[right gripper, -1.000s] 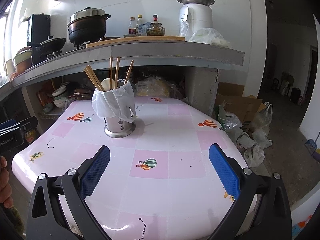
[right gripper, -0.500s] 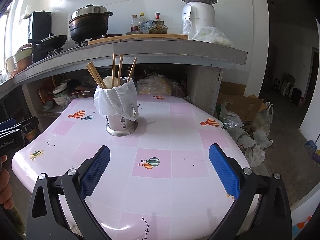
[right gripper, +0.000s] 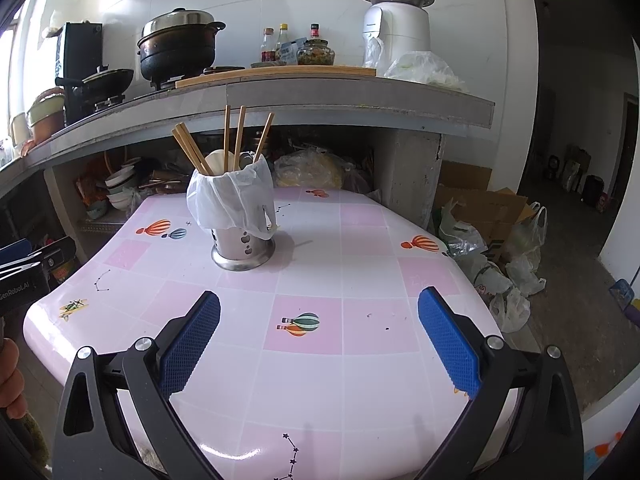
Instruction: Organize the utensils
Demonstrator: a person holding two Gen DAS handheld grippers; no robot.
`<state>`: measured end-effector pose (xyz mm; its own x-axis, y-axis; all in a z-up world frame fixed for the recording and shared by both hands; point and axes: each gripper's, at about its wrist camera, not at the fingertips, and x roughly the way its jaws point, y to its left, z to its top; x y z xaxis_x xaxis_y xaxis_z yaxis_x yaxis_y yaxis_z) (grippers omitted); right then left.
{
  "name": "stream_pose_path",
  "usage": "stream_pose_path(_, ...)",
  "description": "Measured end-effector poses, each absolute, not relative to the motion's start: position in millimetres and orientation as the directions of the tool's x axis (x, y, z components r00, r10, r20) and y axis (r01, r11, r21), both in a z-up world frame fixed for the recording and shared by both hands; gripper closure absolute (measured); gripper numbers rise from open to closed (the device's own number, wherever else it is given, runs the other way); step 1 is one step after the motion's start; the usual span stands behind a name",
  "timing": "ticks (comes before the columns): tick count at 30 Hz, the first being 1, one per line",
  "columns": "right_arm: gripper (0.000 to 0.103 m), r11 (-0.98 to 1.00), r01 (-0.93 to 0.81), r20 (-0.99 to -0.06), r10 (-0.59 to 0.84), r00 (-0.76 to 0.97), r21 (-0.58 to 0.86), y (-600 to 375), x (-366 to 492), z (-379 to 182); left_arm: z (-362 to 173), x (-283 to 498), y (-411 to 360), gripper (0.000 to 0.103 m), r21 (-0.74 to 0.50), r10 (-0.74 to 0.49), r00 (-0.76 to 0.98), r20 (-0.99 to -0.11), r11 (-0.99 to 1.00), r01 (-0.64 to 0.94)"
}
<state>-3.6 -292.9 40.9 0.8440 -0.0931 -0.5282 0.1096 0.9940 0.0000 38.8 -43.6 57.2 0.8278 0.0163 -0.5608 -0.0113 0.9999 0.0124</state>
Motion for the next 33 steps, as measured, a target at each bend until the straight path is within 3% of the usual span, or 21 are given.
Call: stream_pose_path(33, 0.007, 0.992, 0.127, -0.539, -0.104, 0.836, 0.005, -303, -5, 36, 48, 37, -21, 0.008, 0.013, 0.05, 0.814, -0.579, 0.999, -0.052)
